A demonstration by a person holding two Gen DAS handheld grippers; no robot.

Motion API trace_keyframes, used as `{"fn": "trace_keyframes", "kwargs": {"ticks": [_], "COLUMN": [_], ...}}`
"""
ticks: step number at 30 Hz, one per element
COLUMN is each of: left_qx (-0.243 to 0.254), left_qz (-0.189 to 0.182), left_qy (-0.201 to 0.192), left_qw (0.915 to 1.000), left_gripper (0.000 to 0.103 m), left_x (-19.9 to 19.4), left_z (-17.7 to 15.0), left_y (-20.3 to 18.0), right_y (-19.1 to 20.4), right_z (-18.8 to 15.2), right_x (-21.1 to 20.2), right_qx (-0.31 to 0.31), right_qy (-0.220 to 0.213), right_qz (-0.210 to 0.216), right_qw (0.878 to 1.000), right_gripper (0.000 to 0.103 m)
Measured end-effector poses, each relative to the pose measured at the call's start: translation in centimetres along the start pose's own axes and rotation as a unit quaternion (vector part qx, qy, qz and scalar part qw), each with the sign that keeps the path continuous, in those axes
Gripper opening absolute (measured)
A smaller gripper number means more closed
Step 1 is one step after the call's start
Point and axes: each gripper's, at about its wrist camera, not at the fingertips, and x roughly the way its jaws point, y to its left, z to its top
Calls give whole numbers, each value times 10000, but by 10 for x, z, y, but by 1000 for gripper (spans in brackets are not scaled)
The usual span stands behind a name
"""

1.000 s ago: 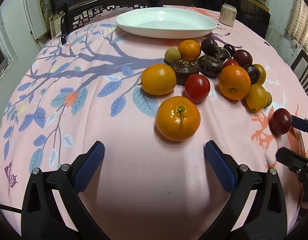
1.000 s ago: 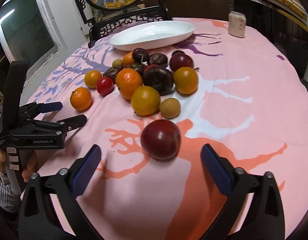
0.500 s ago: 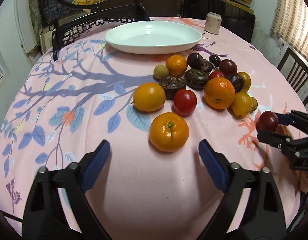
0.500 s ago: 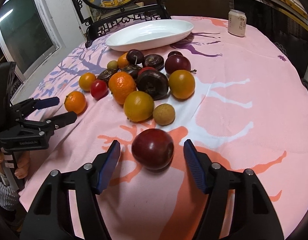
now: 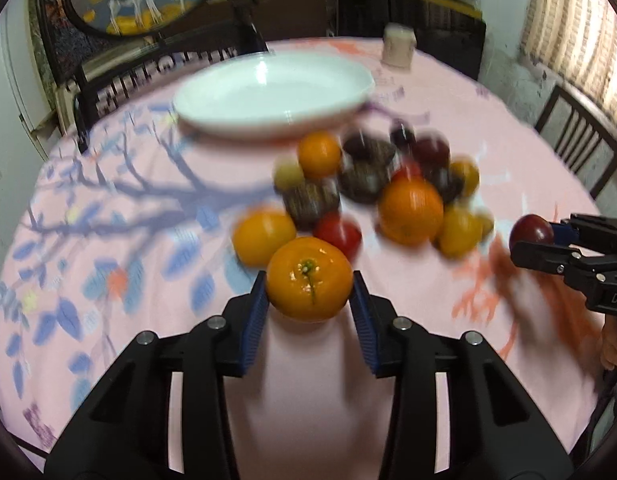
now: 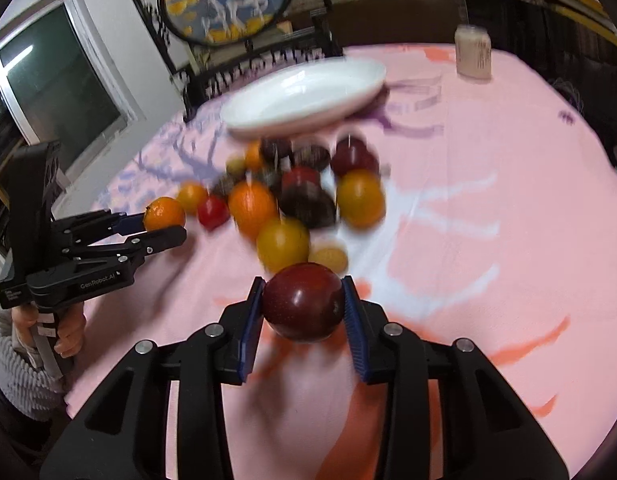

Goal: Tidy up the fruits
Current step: 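Carry both fruits onto the white plate and open both tools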

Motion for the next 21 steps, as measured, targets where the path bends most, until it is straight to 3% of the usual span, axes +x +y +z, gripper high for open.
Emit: {"fn": "trace_keyframes", "kwargs": {"ticks": [5,9,12,15,18,21], "left_qx": [-309,-645,-874,-1176,-1120,-1098], "left_qz": [173,311,386,196,216,139], "left_qy": [-351,-252,-149,-86,-169,-212], "left_qw": [9988,9971,9953,9928,9933,9936], "left_gripper": [41,41,41,44,55,55], "left_x": [9,48,73,87,89,85], "left_z": [73,111,122,124,123,122], "left_y": [18,38,55,72,77,75], "right_y": [4,5,4,3,3,0], "right_z": [68,122,147,157,155,153], "right_x": [5,53,93,122,128,113], "right_qx": [92,331,387,351,244,260], "right_qy": [-576,-642,-511,-406,-392,-695], "right_qz": [-111,-30,-111,-276,-358,-293], "right_qw": [9982,9974,9979,9982,9983,9968], "right_gripper": [38,38,38,40,56,59]}}
